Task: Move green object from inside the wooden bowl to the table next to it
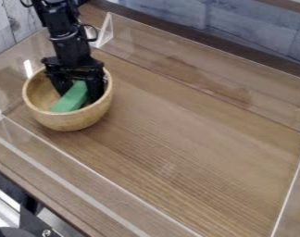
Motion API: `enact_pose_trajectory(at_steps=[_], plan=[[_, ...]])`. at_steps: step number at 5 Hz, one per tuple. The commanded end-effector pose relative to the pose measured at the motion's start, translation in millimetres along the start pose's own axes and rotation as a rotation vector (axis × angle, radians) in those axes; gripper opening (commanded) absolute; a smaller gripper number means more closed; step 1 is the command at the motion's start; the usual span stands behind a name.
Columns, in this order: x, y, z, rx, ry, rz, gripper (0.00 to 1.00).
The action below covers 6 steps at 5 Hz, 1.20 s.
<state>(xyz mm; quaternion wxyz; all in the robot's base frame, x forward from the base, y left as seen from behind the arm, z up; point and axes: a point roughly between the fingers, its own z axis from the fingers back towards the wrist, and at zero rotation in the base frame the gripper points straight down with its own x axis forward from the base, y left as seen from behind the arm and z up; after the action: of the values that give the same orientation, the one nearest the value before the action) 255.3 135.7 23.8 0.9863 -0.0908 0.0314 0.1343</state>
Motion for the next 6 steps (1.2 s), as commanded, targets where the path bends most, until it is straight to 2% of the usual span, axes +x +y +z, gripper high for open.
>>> enact_pose_trajectory(at_steps=[1, 3, 5, 6], plan=[[-0.1, 8.4, 9.6, -0.013, -0.007, 0.074, 1.0], [-1.2, -5.3, 18.9, -0.017, 0.006, 0.137, 1.0], [-17.5, -14.9, 41.1, -0.003, 0.02, 0.125, 1.0], [-5.8, -19.6, 41.5, -0.001, 0.014, 0.158, 1.0]])
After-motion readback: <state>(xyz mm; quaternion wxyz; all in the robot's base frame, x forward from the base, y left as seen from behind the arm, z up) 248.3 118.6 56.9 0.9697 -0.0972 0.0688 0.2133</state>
